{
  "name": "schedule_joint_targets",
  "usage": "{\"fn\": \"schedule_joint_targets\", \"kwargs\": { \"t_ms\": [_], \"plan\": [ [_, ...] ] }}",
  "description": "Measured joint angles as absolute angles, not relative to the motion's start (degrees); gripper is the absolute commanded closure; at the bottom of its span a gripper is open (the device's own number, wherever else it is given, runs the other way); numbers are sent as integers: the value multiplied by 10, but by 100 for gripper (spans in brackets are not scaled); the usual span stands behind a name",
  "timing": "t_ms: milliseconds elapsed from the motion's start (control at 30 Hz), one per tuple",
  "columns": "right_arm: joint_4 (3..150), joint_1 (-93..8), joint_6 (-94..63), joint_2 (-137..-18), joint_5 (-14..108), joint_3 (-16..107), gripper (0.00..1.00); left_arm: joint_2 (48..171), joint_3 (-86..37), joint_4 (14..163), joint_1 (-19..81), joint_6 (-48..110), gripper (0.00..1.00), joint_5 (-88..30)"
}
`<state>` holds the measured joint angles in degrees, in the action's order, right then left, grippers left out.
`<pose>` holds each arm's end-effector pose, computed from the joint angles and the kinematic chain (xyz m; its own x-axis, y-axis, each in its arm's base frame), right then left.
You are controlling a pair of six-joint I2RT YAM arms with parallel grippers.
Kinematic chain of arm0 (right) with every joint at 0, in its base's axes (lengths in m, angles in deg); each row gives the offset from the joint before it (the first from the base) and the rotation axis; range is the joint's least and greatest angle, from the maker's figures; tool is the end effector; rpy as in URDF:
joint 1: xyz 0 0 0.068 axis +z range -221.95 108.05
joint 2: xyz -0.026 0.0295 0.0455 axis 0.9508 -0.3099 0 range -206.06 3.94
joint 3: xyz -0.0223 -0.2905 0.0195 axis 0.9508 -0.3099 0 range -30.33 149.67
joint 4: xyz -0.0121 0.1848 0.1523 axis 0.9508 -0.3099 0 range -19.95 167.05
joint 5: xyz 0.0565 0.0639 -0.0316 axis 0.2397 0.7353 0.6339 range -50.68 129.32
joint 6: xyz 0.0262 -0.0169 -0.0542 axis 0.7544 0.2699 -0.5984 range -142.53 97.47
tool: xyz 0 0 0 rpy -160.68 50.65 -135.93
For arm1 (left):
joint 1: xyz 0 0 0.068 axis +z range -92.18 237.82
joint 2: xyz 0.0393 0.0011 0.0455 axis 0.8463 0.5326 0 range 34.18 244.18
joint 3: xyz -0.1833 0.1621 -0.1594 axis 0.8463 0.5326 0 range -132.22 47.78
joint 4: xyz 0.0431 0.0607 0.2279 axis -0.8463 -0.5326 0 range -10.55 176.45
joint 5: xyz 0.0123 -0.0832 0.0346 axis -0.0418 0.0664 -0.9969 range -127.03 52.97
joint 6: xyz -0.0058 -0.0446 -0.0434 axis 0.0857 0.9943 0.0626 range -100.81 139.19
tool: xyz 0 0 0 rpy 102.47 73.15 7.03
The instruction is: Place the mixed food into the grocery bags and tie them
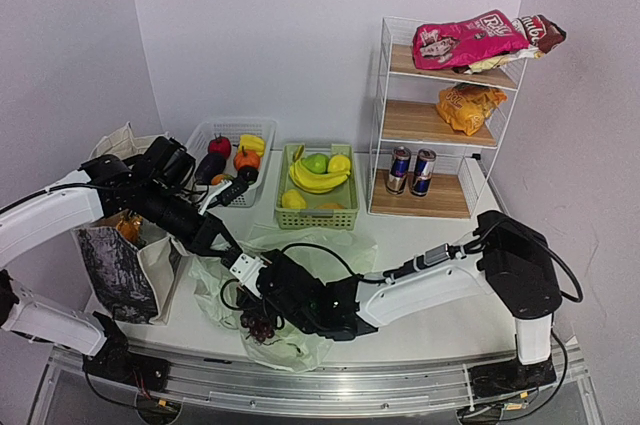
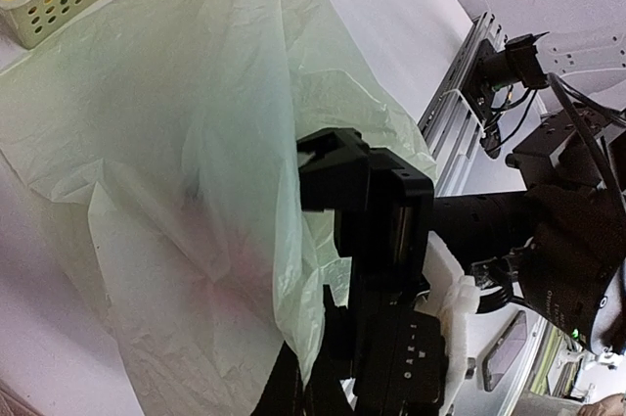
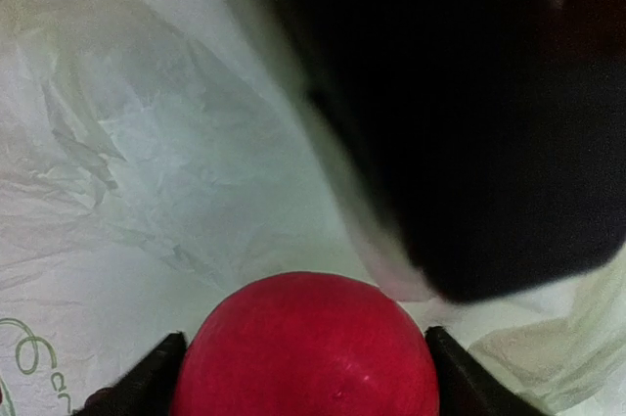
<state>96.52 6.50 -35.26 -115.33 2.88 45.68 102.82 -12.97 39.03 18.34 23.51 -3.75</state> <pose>0.1207 0.4491 0.2074 0.0709 -0.5383 -0.8397 -0.6804 0.5895 -0.4353 0.1449 -0.1532 0.3133 -0.6912 0.4876 -0.5334 0.7225 0.4851 -0.4927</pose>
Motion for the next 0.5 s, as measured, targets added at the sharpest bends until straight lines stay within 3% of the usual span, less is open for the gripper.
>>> {"fn": "schedule_joint_targets", "kwargs": {
  "t_ms": [300, 500],
  "plan": [
    [904, 66, -320, -1140, 51, 461, 6, 1028, -130, 391, 183, 235, 100, -39],
    [800, 65, -297, -1066, 169, 463, 5, 1028, -130, 390, 183, 235, 100, -40]
  ]
}}
